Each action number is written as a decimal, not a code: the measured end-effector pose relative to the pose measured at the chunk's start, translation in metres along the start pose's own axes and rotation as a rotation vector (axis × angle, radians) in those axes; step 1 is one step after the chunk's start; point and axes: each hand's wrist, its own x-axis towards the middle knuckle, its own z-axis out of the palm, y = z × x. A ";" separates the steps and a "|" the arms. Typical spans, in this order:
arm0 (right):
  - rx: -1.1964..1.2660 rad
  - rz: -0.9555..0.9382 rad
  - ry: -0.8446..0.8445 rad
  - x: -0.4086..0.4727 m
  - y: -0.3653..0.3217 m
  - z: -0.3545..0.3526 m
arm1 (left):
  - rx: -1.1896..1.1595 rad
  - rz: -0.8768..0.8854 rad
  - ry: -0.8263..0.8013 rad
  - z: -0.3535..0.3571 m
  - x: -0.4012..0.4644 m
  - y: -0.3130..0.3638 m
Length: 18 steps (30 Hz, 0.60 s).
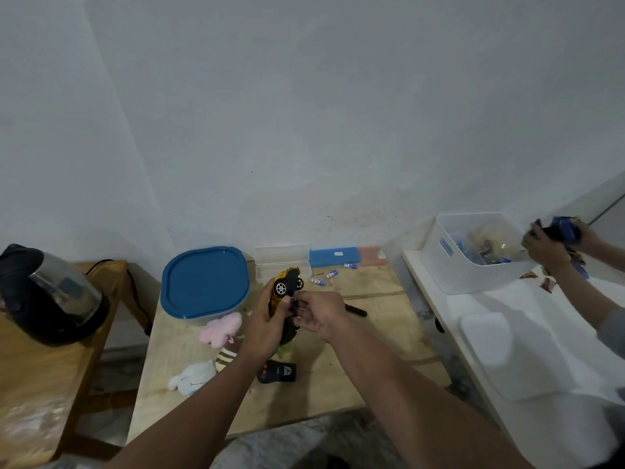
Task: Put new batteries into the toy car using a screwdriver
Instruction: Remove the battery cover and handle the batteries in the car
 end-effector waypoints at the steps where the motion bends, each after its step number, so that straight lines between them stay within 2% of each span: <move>1: 0.005 -0.001 0.002 0.001 0.000 -0.001 | -0.001 -0.002 0.000 -0.001 0.000 0.000; 10: 0.075 -0.019 0.048 0.002 0.000 0.001 | -0.056 -0.012 -0.012 -0.004 0.001 0.008; 18: 0.204 0.089 0.004 0.000 0.001 -0.003 | -0.067 0.030 -0.026 -0.005 0.004 0.011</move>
